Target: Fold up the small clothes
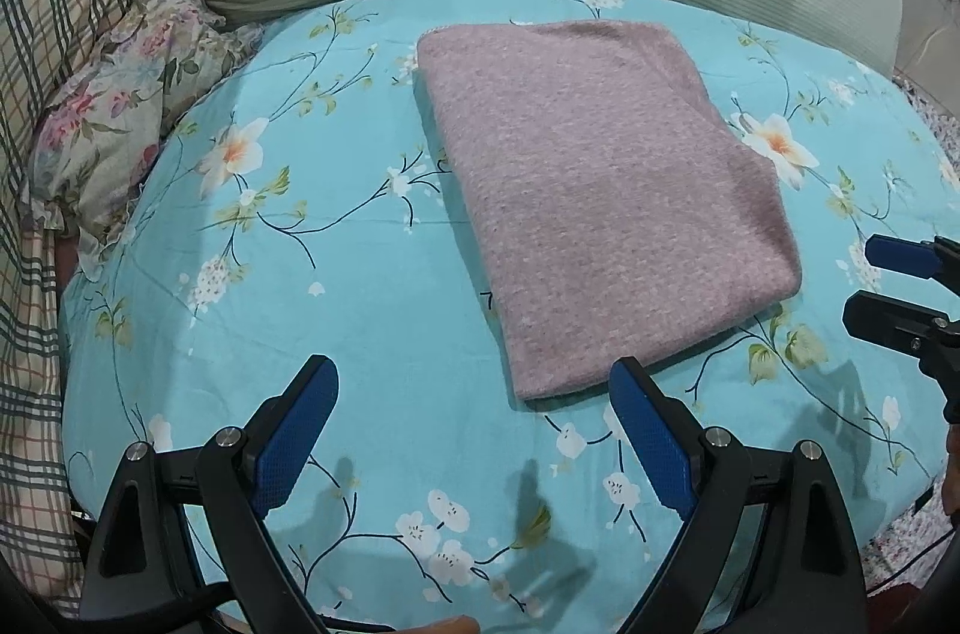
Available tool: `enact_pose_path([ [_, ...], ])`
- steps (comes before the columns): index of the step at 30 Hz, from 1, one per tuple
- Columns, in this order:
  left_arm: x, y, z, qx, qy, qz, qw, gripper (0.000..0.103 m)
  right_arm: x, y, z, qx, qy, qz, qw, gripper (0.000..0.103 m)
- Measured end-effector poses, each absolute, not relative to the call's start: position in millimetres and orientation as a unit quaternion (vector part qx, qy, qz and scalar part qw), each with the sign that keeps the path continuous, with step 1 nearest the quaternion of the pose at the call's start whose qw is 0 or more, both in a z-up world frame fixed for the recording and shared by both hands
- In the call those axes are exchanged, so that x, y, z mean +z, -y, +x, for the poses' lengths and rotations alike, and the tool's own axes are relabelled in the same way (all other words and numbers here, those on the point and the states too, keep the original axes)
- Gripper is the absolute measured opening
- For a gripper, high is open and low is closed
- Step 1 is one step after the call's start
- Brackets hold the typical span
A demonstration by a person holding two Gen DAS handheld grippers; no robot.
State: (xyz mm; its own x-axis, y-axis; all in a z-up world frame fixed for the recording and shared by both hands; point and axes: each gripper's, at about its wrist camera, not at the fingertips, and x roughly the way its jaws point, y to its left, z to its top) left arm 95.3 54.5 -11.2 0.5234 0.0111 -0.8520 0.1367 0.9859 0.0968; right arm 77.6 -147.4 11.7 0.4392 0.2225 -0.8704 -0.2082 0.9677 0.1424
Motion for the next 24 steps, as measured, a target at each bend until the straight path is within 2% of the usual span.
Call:
enact_pose_path([
  [24, -8.3, -50.6, 98.9, -0.045, -0.479, 0.07, 0.874, 0.092, 12.3, 148.4, 82.3, 0.124, -0.514, 0.021, 0.849, 0.091],
])
